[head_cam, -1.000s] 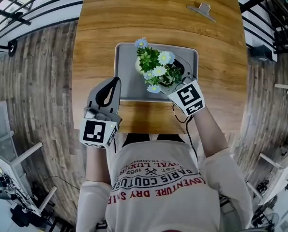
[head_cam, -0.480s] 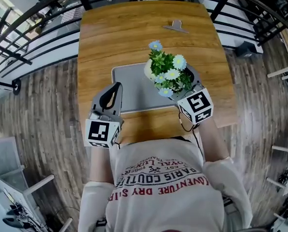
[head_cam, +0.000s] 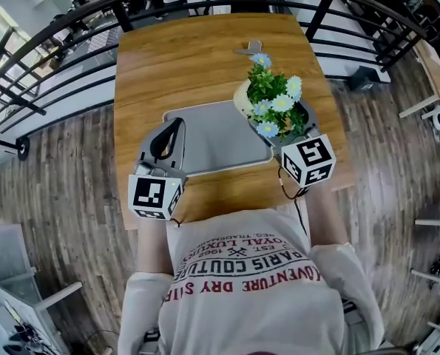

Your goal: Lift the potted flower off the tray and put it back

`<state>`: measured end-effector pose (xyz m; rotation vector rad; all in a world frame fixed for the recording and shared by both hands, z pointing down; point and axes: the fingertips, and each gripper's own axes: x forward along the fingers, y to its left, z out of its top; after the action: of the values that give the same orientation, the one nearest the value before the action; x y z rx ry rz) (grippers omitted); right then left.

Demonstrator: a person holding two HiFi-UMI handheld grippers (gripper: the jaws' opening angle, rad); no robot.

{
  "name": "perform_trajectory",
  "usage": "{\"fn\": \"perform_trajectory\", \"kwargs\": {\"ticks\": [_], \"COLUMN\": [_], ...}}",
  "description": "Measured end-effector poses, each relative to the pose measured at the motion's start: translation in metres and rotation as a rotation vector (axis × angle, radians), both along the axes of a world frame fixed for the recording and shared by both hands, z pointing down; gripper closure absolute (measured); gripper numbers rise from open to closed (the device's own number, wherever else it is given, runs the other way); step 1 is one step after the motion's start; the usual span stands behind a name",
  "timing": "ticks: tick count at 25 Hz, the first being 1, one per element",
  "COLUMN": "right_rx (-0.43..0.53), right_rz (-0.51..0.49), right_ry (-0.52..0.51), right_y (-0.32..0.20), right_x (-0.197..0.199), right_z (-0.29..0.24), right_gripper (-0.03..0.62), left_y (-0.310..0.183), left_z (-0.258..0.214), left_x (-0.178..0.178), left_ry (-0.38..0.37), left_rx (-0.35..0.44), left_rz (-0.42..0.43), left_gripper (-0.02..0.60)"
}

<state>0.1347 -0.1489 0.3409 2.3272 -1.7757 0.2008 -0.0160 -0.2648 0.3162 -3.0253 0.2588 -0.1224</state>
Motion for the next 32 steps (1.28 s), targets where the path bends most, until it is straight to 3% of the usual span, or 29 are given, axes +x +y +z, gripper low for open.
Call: {"fn": "perform_trajectory", "kwargs": {"ticks": [6, 11, 25, 32], "right_rx": [-0.002, -0.013, -0.136, -0.209], "right_rz": [0.003, -0.025, -0.244, -0.452], "right_ry": [0.014, -0.002, -0.088, -0.075], "right_y": [0.016, 0.005, -0.031, -0.048], "right_x": [0.017, 0.008, 0.011, -0.02], "right_z": [-0.001, 0.007, 0.099, 0.149], "right_gripper": [0.128, 0.128, 0.128, 0.128], "left_y": [0.016, 0.013, 0.013, 0.009], "left_z": [-0.001, 0.001, 0.045, 0.086], "left_x": [0.021, 0.018, 0.029, 0.021], "left_ry": [0.001, -0.006, -0.048, -0.089], "left_rx": [-0.002, 0.001, -0.088, -0.176], "left_rz": [-0.002, 0.013, -0.055, -0.141], "left_gripper": [0.569, 0.569, 0.569, 0.569]}}
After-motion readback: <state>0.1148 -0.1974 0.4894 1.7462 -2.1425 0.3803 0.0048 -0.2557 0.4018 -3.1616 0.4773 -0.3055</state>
